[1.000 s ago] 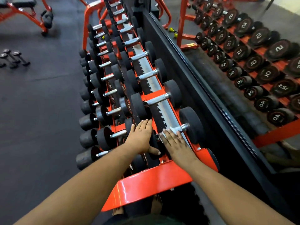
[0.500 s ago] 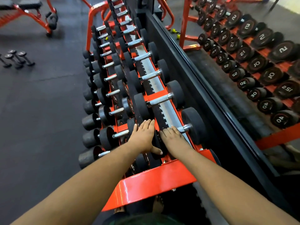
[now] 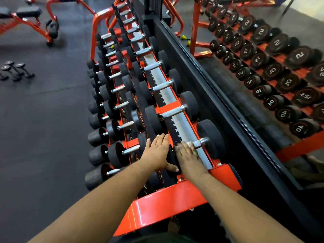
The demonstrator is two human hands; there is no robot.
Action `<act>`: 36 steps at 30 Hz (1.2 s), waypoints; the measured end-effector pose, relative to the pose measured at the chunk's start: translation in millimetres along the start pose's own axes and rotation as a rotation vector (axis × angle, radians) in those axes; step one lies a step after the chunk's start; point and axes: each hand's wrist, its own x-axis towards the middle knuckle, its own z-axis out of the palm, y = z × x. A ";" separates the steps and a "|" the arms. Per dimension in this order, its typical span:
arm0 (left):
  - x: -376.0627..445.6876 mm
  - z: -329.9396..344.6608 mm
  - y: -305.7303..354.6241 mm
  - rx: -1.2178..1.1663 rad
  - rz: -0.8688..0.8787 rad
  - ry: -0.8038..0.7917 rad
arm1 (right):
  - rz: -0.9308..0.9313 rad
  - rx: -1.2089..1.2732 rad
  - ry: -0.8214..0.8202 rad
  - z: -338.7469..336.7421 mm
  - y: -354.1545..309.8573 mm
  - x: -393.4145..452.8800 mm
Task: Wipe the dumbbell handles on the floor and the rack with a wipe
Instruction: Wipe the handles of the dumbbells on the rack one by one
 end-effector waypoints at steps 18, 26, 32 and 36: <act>1.5 0.3 -1.9 0.026 0.026 0.004 | 0.654 1.037 0.225 7.2 -12.7 -59.5; 2.7 3.7 -3.8 0.045 0.016 0.009 | 1.431 2.389 0.455 -27.8 20.0 28.4; 1.3 1.2 -2.9 0.052 0.011 0.005 | 1.364 2.434 0.400 -29.3 21.4 38.4; 1.8 0.6 -2.5 0.052 0.002 0.000 | 1.295 2.508 0.428 -26.1 26.7 31.0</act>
